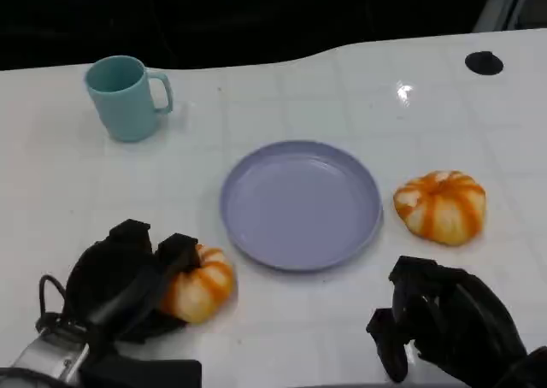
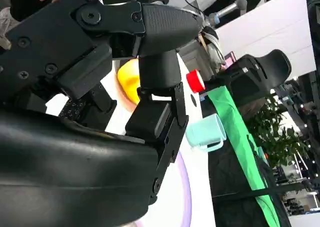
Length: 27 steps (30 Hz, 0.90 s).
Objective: Grasp the bread from the table and place it into the plate.
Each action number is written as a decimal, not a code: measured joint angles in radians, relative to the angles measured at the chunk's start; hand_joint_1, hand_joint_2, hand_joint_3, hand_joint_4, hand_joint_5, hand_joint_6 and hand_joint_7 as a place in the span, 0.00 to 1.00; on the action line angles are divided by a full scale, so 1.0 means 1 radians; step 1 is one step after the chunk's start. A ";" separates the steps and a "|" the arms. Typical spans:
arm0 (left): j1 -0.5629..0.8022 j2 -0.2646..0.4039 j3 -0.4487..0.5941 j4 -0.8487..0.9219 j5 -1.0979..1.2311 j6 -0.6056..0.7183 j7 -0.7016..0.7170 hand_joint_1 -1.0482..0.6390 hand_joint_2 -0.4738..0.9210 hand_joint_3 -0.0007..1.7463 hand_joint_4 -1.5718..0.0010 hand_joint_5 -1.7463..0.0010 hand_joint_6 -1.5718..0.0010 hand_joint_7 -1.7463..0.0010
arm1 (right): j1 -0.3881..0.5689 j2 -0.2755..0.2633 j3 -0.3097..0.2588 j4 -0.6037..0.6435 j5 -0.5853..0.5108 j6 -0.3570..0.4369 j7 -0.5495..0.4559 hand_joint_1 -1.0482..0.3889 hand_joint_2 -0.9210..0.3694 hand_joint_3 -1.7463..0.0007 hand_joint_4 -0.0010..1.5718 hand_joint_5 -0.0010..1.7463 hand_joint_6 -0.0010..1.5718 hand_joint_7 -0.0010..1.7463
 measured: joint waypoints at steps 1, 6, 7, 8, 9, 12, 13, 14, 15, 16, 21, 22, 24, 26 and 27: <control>0.000 0.000 -0.003 0.005 0.001 0.000 0.019 0.47 0.75 0.56 0.46 0.00 0.58 0.03 | 0.000 0.000 -0.001 0.000 0.000 0.000 0.000 0.08 0.28 0.58 0.77 0.90 0.66 0.82; 0.021 -0.010 0.009 -0.035 0.010 0.081 0.120 0.47 0.72 0.63 0.46 0.00 0.59 0.00 | 0.000 0.000 -0.001 0.000 0.002 0.003 0.000 0.07 0.28 0.58 0.78 0.90 0.67 0.82; 0.030 -0.019 0.017 -0.052 0.008 0.101 0.135 0.47 0.73 0.64 0.45 0.00 0.60 0.00 | 0.000 0.000 -0.001 0.000 0.002 0.003 0.000 0.08 0.28 0.58 0.78 0.90 0.66 0.82; 0.041 -0.027 0.026 -0.074 0.006 0.123 0.141 0.48 0.73 0.64 0.45 0.00 0.60 0.00 | 0.000 0.001 0.000 0.000 0.002 0.004 0.000 0.08 0.28 0.57 0.78 0.90 0.66 0.82; 0.052 -0.034 0.031 -0.098 0.005 0.146 0.143 0.49 0.73 0.64 0.45 0.00 0.61 0.00 | 0.000 0.001 0.000 -0.001 0.002 0.004 -0.001 0.08 0.28 0.57 0.78 0.90 0.66 0.82; 0.079 -0.046 0.042 -0.173 0.004 0.205 0.142 0.50 0.74 0.64 0.45 0.00 0.61 0.00 | 0.000 0.002 0.003 -0.002 0.002 0.004 -0.001 0.08 0.28 0.57 0.77 0.90 0.66 0.82; 0.083 -0.047 0.044 -0.188 0.003 0.218 0.141 0.50 0.74 0.64 0.45 0.00 0.61 0.00 | 0.000 0.002 0.003 -0.002 0.002 0.004 -0.001 0.08 0.28 0.57 0.77 0.90 0.66 0.81; 0.084 -0.048 0.046 -0.197 0.003 0.226 0.140 0.50 0.73 0.64 0.45 0.00 0.61 0.00 | 0.000 0.002 0.003 -0.003 0.002 0.004 -0.001 0.08 0.28 0.57 0.77 0.90 0.66 0.81; 0.091 -0.047 0.050 -0.217 0.003 0.237 0.132 0.51 0.73 0.63 0.45 0.00 0.61 0.00 | 0.000 0.002 0.004 -0.004 0.002 0.004 -0.001 0.08 0.28 0.57 0.77 0.90 0.66 0.81; 0.102 -0.046 0.056 -0.250 0.003 0.250 0.120 0.50 0.74 0.63 0.45 0.00 0.61 0.00 | 0.002 0.002 0.004 -0.005 0.002 0.004 -0.002 0.08 0.28 0.57 0.77 0.90 0.66 0.81; 0.112 -0.044 0.081 -0.353 -0.007 0.250 0.101 0.49 0.73 0.61 0.44 0.00 0.59 0.00 | 0.003 0.002 0.007 -0.008 0.002 0.004 -0.006 0.08 0.28 0.58 0.76 0.91 0.65 0.81; 0.111 -0.044 0.082 -0.352 -0.009 0.245 0.101 0.49 0.73 0.61 0.44 0.00 0.59 0.00 | 0.003 0.002 0.007 -0.008 0.002 0.004 -0.006 0.08 0.28 0.58 0.76 0.91 0.65 0.80; 0.105 -0.049 0.082 -0.350 -0.012 0.234 0.101 0.49 0.73 0.61 0.44 0.00 0.59 0.00 | 0.003 0.002 0.007 -0.008 0.002 0.004 -0.006 0.08 0.28 0.59 0.76 0.90 0.65 0.80; 0.088 -0.056 0.081 -0.342 -0.018 0.219 0.100 0.49 0.73 0.60 0.45 0.00 0.59 0.01 | 0.003 0.003 0.007 -0.008 0.004 0.005 -0.006 0.08 0.28 0.59 0.77 0.90 0.66 0.80; 0.075 -0.060 0.081 -0.338 -0.028 0.207 0.099 0.49 0.73 0.58 0.45 0.00 0.60 0.00 | 0.003 0.002 0.006 -0.008 0.004 0.008 -0.006 0.08 0.28 0.59 0.77 0.90 0.67 0.80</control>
